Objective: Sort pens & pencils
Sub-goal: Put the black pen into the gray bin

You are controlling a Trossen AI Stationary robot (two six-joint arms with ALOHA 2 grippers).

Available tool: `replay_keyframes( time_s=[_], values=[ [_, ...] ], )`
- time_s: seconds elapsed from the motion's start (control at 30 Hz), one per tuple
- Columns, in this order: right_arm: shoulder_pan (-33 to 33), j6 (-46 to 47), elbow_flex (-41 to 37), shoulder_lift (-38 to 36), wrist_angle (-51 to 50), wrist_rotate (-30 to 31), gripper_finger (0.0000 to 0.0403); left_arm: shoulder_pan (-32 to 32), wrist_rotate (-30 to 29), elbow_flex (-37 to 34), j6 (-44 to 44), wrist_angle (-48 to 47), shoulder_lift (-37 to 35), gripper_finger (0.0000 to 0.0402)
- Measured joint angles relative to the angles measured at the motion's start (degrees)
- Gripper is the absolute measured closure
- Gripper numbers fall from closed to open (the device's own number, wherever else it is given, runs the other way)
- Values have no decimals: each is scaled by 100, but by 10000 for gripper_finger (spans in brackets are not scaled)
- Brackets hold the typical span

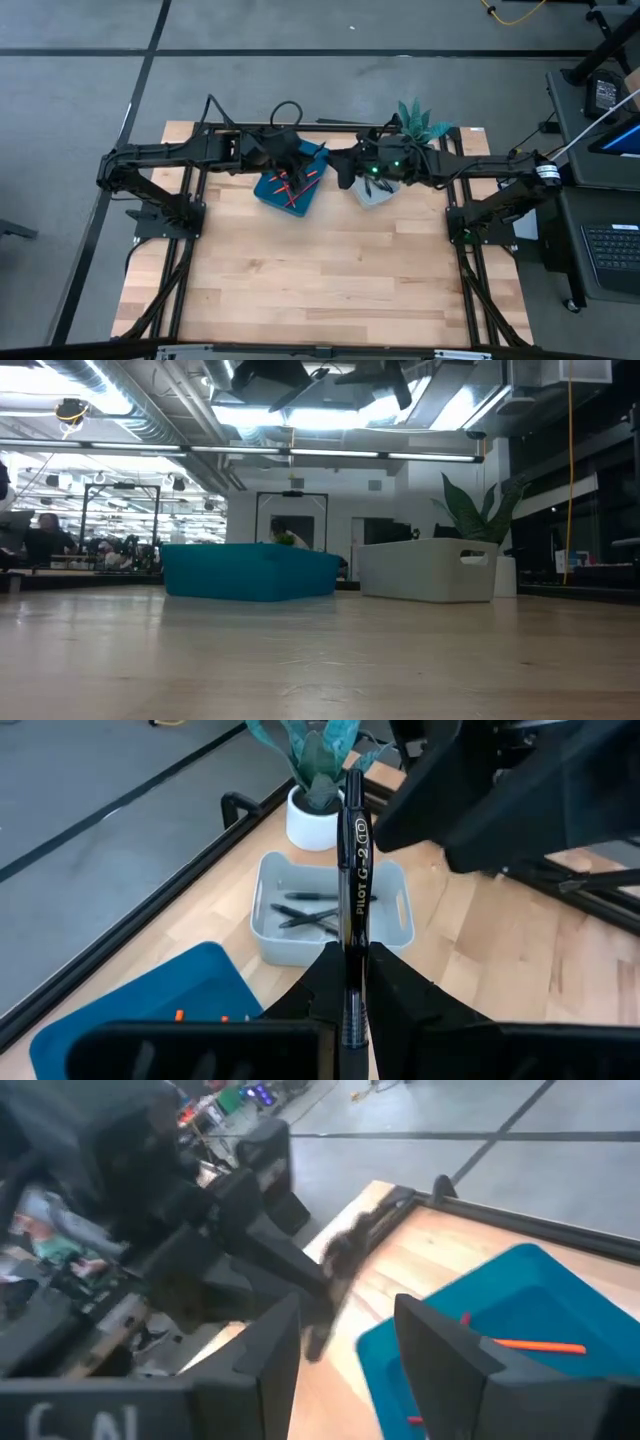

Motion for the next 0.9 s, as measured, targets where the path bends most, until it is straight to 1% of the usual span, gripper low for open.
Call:
replay_keyframes(
  time_s=[0.07,0.27,0.67,0.9],
  values=[
    [-30,-9,0,-7,40,-89,238,0,2,0,-4,100,0,379],
    [-33,-141,0,-4,147,-95,238,0,107,0,-5,269,0,379],
    [-135,-200,0,-4,173,-136,238,0,258,0,-18,409,2,379],
    [-135,-282,0,-4,394,-147,238,0,260,0,-22,425,36,379]
  ],
)
